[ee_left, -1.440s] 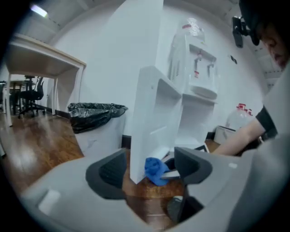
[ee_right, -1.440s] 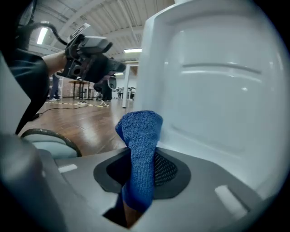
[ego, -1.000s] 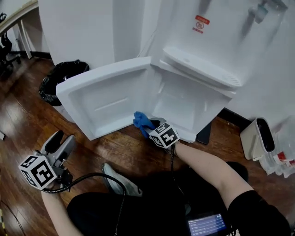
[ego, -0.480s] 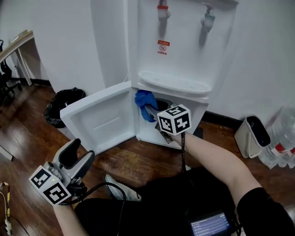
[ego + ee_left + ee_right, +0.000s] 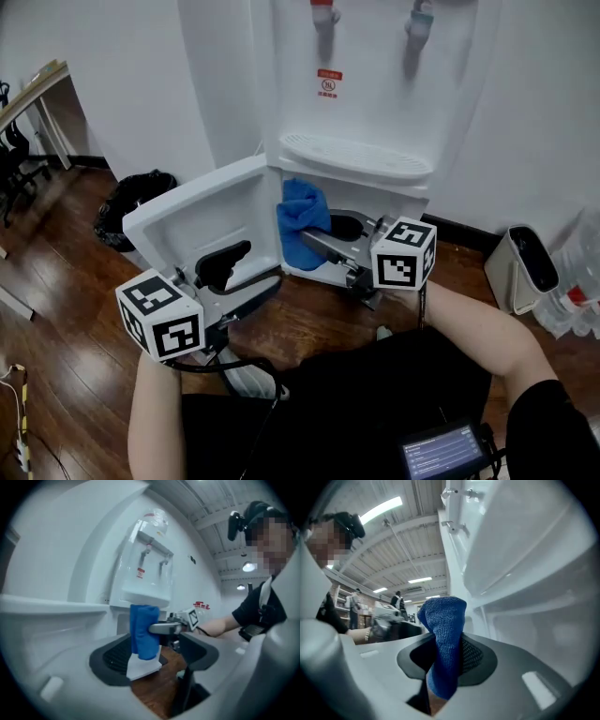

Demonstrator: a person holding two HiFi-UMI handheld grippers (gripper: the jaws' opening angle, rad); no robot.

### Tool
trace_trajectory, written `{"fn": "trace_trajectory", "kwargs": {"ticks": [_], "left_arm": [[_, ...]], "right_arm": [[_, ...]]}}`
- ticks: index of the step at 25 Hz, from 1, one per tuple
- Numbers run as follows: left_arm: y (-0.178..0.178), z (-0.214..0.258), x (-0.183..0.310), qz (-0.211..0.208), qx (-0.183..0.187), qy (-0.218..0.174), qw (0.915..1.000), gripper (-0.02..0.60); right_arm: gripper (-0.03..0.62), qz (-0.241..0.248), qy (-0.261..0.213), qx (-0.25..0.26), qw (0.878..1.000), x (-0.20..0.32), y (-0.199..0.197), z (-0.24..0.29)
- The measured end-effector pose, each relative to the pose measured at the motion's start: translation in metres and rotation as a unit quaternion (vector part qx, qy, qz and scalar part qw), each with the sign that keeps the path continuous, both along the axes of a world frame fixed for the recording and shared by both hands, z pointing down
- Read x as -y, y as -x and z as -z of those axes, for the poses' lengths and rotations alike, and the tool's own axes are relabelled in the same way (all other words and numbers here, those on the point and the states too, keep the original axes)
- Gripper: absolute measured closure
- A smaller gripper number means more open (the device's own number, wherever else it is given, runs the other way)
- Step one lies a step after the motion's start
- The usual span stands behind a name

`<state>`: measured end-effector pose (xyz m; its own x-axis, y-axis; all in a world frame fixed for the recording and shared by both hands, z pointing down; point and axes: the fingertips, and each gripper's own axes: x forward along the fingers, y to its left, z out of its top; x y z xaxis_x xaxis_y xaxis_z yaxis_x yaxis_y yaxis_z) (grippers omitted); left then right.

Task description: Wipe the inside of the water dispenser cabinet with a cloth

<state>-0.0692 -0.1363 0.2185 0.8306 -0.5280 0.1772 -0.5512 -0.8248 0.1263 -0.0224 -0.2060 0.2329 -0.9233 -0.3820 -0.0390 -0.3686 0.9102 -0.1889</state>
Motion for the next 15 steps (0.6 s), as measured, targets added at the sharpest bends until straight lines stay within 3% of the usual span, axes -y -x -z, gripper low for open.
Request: {"fn": "trace_trajectory", "kwargs": {"ticks": [2,5,9,10,12,15], "left_arm": [[-0.01,-0.008,0.017,-0.017,-0.024,0.014,0.9995,0.225],[-0.038,-0.012,0.007,-0.084,-0.057,0.02,0.9947,0.163],[-0.062,-0.017,-0.021,-0.161,-0.05,-0.004,0.9856,0.158],[-0.063,-0.019,-0.025,-0.169,-0.049,-0.005,0.9843,0.198],[-0.058,-0.023,-0.03,-0.173,-0.055,0.0,0.9834,0.365],[-0.05,-0.028,-0.033,-0.175,-0.054,0.006,0.9831,0.431]], "right_arm": [[0.487,0.057,-0.007,0.013,0.998,-0.029,-0.005,0.007],[0.487,0.12,-0.017,0.027,0.992,-0.061,-0.008,0.008],[0.487,0.172,-0.024,0.023,0.985,-0.08,-0.004,-0.005],[0.487,0.182,-0.024,0.019,0.983,-0.083,-0.003,-0.008],[0.487,0.195,-0.017,0.015,0.981,-0.086,0.0,-0.014],[0.482,0.207,0.002,0.017,0.978,-0.087,0.004,-0.022]]}}
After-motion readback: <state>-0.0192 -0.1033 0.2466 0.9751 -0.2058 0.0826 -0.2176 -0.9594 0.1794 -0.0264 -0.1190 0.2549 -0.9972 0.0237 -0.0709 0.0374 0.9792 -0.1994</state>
